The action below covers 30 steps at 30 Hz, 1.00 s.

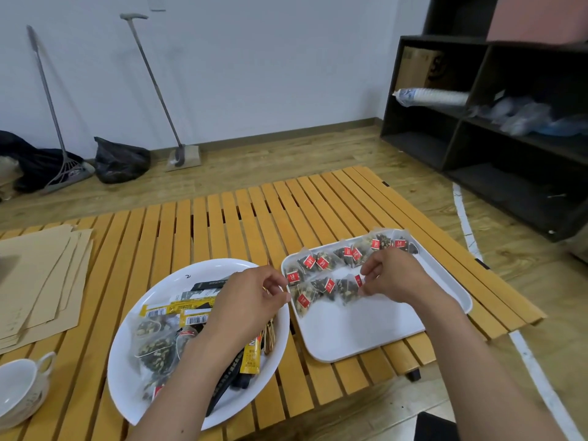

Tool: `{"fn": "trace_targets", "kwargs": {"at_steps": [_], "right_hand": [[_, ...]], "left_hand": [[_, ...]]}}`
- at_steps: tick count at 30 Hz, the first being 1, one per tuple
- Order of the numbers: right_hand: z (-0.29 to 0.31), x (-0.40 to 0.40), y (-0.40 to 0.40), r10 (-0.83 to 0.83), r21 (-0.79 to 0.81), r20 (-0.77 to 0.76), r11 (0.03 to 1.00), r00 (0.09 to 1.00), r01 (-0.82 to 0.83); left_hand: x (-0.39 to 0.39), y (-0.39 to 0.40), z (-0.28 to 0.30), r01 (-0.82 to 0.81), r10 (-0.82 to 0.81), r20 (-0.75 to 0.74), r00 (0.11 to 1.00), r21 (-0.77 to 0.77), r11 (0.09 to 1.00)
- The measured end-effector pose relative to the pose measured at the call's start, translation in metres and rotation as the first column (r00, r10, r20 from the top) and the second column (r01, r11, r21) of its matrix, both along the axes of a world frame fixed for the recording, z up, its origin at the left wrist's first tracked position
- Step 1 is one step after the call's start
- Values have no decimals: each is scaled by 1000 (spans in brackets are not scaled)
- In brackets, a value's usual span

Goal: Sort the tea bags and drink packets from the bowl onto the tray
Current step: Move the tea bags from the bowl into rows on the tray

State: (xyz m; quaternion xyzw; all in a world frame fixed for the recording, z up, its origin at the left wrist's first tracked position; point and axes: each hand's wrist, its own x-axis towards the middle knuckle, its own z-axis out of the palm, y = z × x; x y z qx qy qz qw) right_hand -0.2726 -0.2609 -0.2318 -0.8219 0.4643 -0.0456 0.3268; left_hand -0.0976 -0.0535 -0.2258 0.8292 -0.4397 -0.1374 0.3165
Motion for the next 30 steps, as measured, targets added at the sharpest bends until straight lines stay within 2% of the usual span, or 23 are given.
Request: {"fn": "trace_targets", "kwargs": {"at_steps": [4,8,15,18,21,24,27,28,30], "right_hand": [[-6,8,8,1,5,11,1000,1000,-1],[-12,22,13,4,-79,19,997,1000,-2],[-13,24,12,-24,-160,-50,987,998,16],[-12,26,13,-57,-205,-66,978,996,42],[-10,32,20,-46,-180,-71,983,996,33],[0,31,24,-59,-169,-131,985,990,37],[19,21,28,-95,-253,-237,967,967,33],[24,20,31,-104,-293,-229,956,968,33],[32,27,44,-66,-322,-102,946,993,30]], "left_hand": [[1,1,-1,15,-15,1,1000,3,1000],[7,6,1,1,0,17,1000,-14,1000],[41,36,13,-151,142,-87,986,-107,983],[57,53,17,-208,199,-88,976,-117,971],[68,68,21,-243,231,-110,967,-112,964],[75,81,25,-269,257,-142,956,-68,961],[81,94,31,-248,251,-193,949,38,968],[81,99,34,-218,236,-211,949,103,970],[80,106,40,-149,207,-255,944,229,962]]}}
